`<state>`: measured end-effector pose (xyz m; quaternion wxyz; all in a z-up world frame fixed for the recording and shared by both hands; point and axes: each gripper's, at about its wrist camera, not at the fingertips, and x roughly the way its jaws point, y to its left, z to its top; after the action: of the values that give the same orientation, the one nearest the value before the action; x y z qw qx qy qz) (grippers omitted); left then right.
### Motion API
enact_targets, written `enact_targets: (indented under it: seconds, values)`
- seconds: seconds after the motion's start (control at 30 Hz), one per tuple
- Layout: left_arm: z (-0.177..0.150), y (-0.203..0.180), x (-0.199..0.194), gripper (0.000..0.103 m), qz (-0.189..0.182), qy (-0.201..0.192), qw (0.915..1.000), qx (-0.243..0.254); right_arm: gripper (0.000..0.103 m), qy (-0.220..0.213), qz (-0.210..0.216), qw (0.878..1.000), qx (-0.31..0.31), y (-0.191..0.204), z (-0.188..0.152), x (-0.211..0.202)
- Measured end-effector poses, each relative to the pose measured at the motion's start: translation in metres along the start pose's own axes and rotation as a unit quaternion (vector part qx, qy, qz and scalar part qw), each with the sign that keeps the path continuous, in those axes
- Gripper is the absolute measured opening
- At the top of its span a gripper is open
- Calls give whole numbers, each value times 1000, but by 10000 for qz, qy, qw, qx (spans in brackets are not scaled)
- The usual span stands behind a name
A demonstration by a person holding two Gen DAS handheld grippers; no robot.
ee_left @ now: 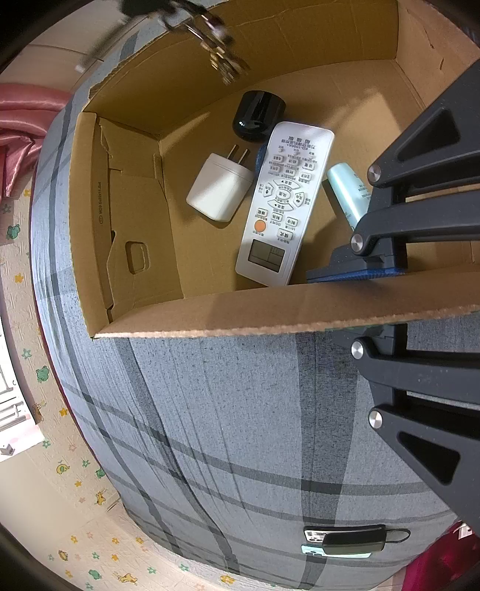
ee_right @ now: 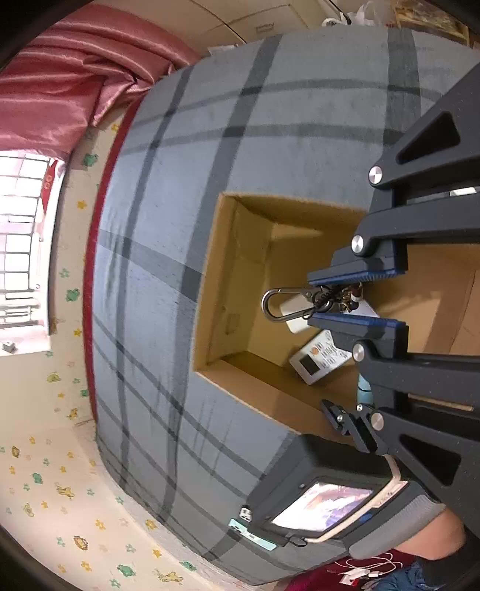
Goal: Organize rigid objects
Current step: 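Lift the keyring with the right tool and carry it over the box, then lower the keyring into the box beside the black cap and open the right tool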
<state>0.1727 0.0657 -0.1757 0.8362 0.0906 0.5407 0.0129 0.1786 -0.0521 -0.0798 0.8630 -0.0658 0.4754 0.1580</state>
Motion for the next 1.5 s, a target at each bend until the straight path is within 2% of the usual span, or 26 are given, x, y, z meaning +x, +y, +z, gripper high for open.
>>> enact_targets:
  seconds: [0.73,1.17,1.37,1.4,1.47,1.5]
  values:
    - [-1,-1,0,16,-10,-2,10000,3,15,1052,-85,9944,22,6,-35,97]
    - [-1,-1,0,16,33,-10,10000,33,16,1120,-10,9937,59,5,-34,101]
    - [-1,-1,-1,16,35,-13,10000,38,16,1024,-25,9947,-18,7,-34,96]
    - [-1,-1,-1,16,37,-13,10000,40,17,993,-23,9950,-53,9,-34,94]
    - [-2,-1,-1,16,38,-12,10000,38,29,964,-33,9953,-75,10,-34,91]
    - [-2,-1,-1,16,40,-11,10000,40,32,936,-31,9956,-77,11,-33,90]
